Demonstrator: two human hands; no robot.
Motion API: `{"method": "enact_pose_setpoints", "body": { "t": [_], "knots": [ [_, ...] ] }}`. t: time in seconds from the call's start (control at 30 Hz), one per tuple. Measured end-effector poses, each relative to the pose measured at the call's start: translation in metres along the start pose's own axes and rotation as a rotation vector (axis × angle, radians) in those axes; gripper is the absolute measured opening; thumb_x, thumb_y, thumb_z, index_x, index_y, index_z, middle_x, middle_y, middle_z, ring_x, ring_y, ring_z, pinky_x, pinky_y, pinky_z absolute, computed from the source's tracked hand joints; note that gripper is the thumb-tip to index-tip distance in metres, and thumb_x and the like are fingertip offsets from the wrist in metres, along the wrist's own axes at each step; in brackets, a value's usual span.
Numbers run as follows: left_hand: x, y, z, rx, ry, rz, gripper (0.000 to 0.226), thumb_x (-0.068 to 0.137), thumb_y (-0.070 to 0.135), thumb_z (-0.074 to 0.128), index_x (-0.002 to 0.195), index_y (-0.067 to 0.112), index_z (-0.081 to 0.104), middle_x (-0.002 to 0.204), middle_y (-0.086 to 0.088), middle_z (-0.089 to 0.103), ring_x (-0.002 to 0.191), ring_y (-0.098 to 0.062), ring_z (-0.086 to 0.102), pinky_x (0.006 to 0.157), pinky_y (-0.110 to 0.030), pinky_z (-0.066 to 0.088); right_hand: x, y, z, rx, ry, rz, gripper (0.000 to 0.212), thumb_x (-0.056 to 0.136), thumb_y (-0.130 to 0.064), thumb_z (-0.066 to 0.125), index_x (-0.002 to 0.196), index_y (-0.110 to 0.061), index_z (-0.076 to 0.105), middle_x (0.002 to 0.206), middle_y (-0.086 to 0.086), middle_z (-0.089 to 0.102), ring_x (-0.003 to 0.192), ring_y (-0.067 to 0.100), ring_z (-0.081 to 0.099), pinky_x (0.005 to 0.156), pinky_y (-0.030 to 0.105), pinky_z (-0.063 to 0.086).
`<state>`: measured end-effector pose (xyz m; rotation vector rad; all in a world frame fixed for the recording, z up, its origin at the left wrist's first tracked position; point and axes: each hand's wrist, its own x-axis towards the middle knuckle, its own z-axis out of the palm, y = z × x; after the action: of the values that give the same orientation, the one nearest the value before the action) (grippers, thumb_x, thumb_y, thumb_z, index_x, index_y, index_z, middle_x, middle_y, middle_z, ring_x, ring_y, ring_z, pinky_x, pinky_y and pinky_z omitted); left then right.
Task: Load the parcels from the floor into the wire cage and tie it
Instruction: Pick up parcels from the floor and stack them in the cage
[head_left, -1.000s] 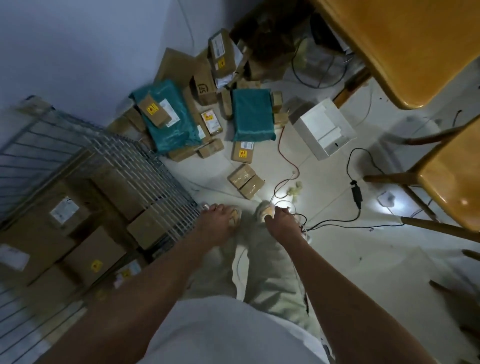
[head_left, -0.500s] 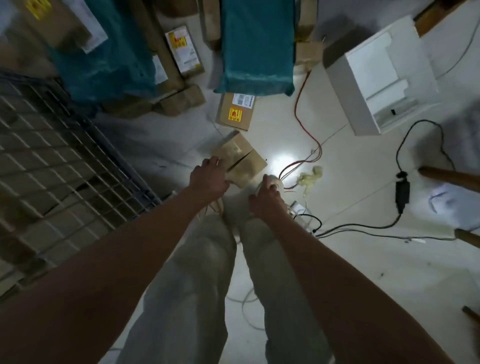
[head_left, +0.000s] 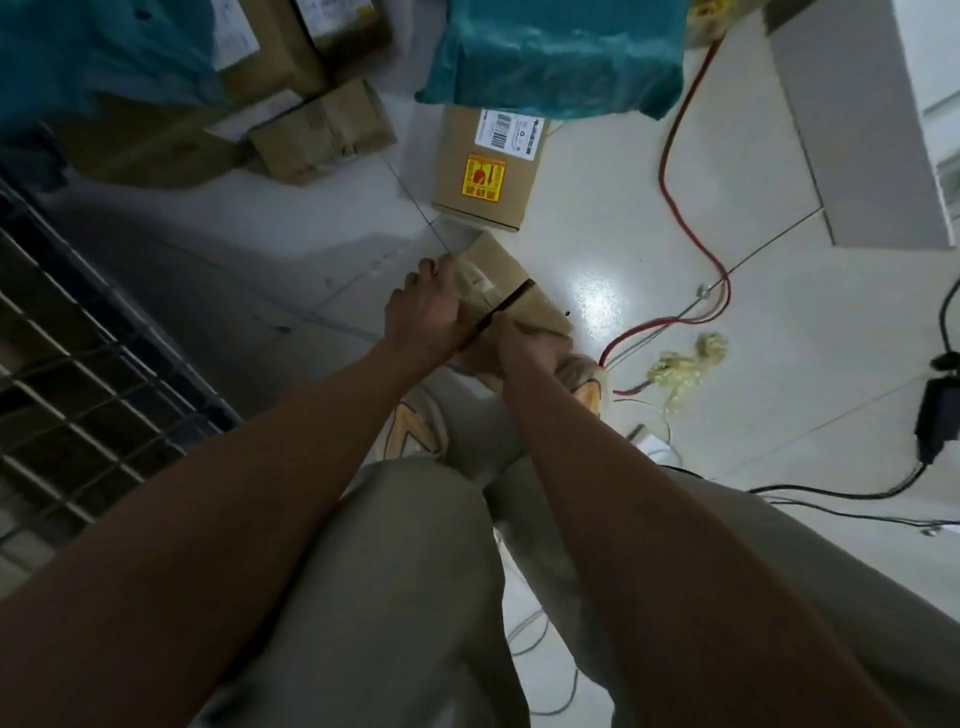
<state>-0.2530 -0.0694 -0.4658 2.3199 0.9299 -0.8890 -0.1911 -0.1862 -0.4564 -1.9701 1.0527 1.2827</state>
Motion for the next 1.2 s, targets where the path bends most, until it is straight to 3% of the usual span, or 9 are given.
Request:
{"method": "enact_pose_setpoints", "body": {
  "t": [0.13, 0.27, 0.37, 0.5, 0.7, 0.83, 0.9, 1.07, 1.2],
  "knots": [
    [-0.009, -0.003, -0.001, 0.023, 0.002, -0.075, 0.077, 0.078, 0.051, 0.074, 0.134, 0.010, 0.040, 0.125, -0.015, 0.048, 0.110, -0.035, 0.055, 0.069, -0.040, 0.042, 0.005, 0.004, 0.000, -0.037, 0.046, -0.102, 0.088, 0.082, -0.044, 0.075, 0.145, -0.022, 0.019, 0.131, 0.011, 0.049, 0.115, 0.033, 0.056, 0.093, 0.037, 0.050],
    [-0.020, 0.002, -0.002, -0.252, -0.055, -0.193, 0.080, 0.078, 0.054, 0.075, 0.134, 0.012, 0.037, 0.130, -0.015, 0.046, 0.118, -0.037, 0.051, 0.082, -0.046, 0.048, -0.005, 0.006, -0.010, -0.182, 0.060, -0.167, 0.075, 0.083, -0.048, 0.066, 0.139, -0.022, 0.023, 0.131, 0.011, 0.053, 0.117, 0.035, 0.057, 0.100, 0.048, 0.051],
    [-0.030, 0.002, -0.009, -0.423, -0.082, -0.201, 0.083, 0.071, 0.064, 0.076, 0.125, 0.016, 0.035, 0.116, -0.012, 0.061, 0.104, -0.034, 0.064, 0.080, -0.044, 0.053, -0.014, 0.007, -0.026, -0.271, 0.082, -0.273, 0.079, 0.073, -0.052, 0.070, 0.135, -0.021, 0.032, 0.129, 0.011, 0.056, 0.120, 0.035, 0.055, 0.104, 0.051, 0.048],
    [-0.072, 0.006, -0.035, -0.528, -0.038, -0.280, 0.081, 0.065, 0.059, 0.084, 0.120, 0.021, 0.039, 0.097, 0.000, 0.068, 0.087, -0.027, 0.067, 0.074, -0.035, 0.053, -0.056, -0.001, -0.059, -0.431, 0.150, -0.471, 0.080, 0.067, -0.056, 0.079, 0.128, -0.023, 0.039, 0.122, 0.007, 0.055, 0.111, 0.033, 0.061, 0.094, 0.046, 0.053],
    [-0.184, 0.007, -0.140, -0.807, -0.020, -0.321, 0.070, 0.057, 0.049, 0.095, 0.105, 0.024, 0.052, 0.088, 0.003, 0.071, 0.080, -0.021, 0.071, 0.076, -0.046, 0.061, -0.216, -0.029, -0.117, -0.548, 0.110, -0.623, 0.090, 0.061, -0.054, 0.082, 0.128, -0.020, 0.032, 0.122, 0.009, 0.044, 0.111, 0.039, 0.059, 0.091, 0.046, 0.052],
    [-0.287, 0.028, -0.256, -0.998, 0.019, -0.280, 0.061, 0.070, 0.022, 0.095, 0.118, 0.010, 0.059, 0.105, -0.009, 0.072, 0.098, -0.033, 0.072, 0.079, -0.054, 0.062, -0.363, -0.055, -0.173, -0.578, 0.129, -0.703, 0.096, 0.061, -0.060, 0.083, 0.131, -0.023, 0.028, 0.121, 0.006, 0.041, 0.115, 0.038, 0.055, 0.087, 0.045, 0.049],
    [-0.333, 0.049, -0.318, -1.068, 0.071, -0.229, 0.057, 0.077, 0.017, 0.090, 0.124, 0.010, 0.059, 0.113, -0.007, 0.069, 0.107, -0.031, 0.070, 0.084, -0.048, 0.062, -0.434, -0.065, -0.203, -0.569, 0.157, -0.775, 0.095, 0.064, -0.061, 0.081, 0.131, -0.020, 0.027, 0.120, 0.008, 0.040, 0.115, 0.039, 0.054, 0.086, 0.046, 0.048],
    [-0.423, 0.094, -0.419, -1.149, 0.193, -0.168, 0.102, 0.049, 0.055, 0.089, 0.133, 0.018, 0.045, 0.121, -0.004, 0.064, 0.109, -0.020, 0.067, 0.094, -0.045, 0.058, -0.570, -0.088, -0.251, -0.535, 0.153, -0.963, 0.101, 0.062, -0.067, 0.075, 0.139, -0.019, 0.031, 0.128, 0.011, 0.047, 0.114, 0.038, 0.057, 0.091, 0.046, 0.051],
    [-0.471, 0.091, -0.431, -1.175, 0.366, -0.261, 0.101, 0.046, 0.062, 0.096, 0.124, 0.027, 0.042, 0.111, 0.003, 0.063, 0.101, -0.016, 0.068, 0.085, -0.044, 0.061, -0.632, -0.094, -0.257, -0.590, 0.037, -1.125, 0.101, 0.067, -0.062, 0.078, 0.144, -0.016, 0.031, 0.135, 0.012, 0.045, 0.124, 0.036, 0.049, 0.099, 0.045, 0.046]
  ]
}}
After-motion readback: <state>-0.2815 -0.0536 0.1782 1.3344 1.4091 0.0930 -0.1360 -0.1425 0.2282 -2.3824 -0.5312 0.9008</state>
